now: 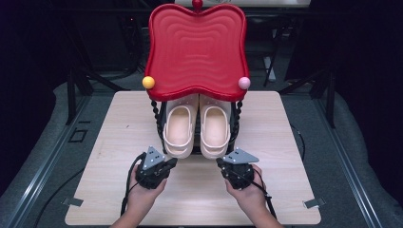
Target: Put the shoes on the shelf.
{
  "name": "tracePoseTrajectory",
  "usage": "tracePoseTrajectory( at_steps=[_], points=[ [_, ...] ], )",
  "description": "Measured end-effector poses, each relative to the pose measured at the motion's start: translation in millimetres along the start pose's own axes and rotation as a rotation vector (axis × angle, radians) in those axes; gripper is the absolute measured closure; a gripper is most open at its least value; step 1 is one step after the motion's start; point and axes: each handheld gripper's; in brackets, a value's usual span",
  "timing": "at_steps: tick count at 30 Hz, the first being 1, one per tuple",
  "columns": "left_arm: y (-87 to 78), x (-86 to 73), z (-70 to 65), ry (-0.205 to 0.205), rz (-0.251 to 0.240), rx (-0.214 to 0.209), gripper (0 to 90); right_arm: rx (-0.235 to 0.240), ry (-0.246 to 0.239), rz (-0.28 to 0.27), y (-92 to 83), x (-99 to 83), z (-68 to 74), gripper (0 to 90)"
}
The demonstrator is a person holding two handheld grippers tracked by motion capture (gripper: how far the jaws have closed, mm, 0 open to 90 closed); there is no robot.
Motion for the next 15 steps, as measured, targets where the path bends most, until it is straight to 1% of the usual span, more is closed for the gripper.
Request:
tracePoseTrajectory(
  at_steps=[1, 3, 4, 5, 7, 10, 11, 15],
  points=[
    [1.7, 2.8, 0.4, -0.004, -0.002, 0.001, 90.0, -0.007, 0.002, -0.004, 1.1, 2.6, -1.8, 90.0],
    [4.6, 8.6, 1.3, 0.007, -0.001, 0.007, 90.0, -0.028, -0.001, 0.0, 3.2, 10.0, -7.9, 90.0],
    [6.1, 11.6, 1.9, 0.009, -0.003, 0.011, 90.0, -0.028, -0.001, 0.0, 3.2, 10.0, -7.9, 90.0],
    [7.5, 14.6, 3.1, 0.006, -0.005, 0.013, 90.0, -0.031, 0.002, -0.003, 3.9, 12.3, -9.7, 90.0],
    [10.4, 20.5, 6.6, -0.002, -0.006, 0.019, 90.0, -0.047, -0.007, 0.0, 5.2, 16.9, -13.6, 90.0],
    [15.7, 27.1, 9.9, -0.012, -0.007, 0.027, 90.0, -0.058, 0.002, -0.005, 7.6, 24.1, -18.3, 90.0],
    [17.3, 29.1, 11.0, -0.014, -0.005, 0.029, 90.0, -0.054, 0.008, -0.007, 8.9, 26.4, -19.5, 90.0],
    [24.6, 36.6, 14.7, -0.017, 0.004, 0.049, 90.0, -0.055, 0.013, -0.004, 16.5, 35.1, -20.5, 90.0]
  ],
)
Point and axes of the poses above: each handheld gripper's, and its own axes: y roughly forward along the jaws, x roughly out of its top, z roughly to its left, and after that the axes turned 7 degrees about z, right-handed
